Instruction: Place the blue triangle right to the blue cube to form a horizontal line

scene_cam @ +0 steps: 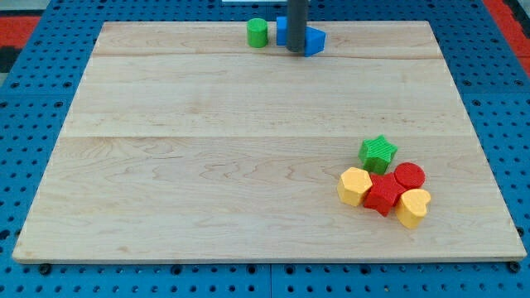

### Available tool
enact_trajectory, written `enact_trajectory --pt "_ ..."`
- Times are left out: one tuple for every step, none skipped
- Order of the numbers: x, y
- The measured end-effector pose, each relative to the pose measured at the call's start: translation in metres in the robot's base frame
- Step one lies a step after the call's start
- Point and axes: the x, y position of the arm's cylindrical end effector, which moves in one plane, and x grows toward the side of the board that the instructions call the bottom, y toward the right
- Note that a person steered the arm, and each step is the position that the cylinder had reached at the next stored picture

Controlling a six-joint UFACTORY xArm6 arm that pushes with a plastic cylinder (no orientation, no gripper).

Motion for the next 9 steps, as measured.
enact_trajectory --pt "-0.006 0.022" --pt "-0.01 0.034" --pt "0.005 0.029" --pt "0.006 0.045" --pt "0.006 0.06" --pt "-0.004 0.067" --pt "-0.019 0.071" --pt "-0.01 0.073" --pt "0.036 0.083"
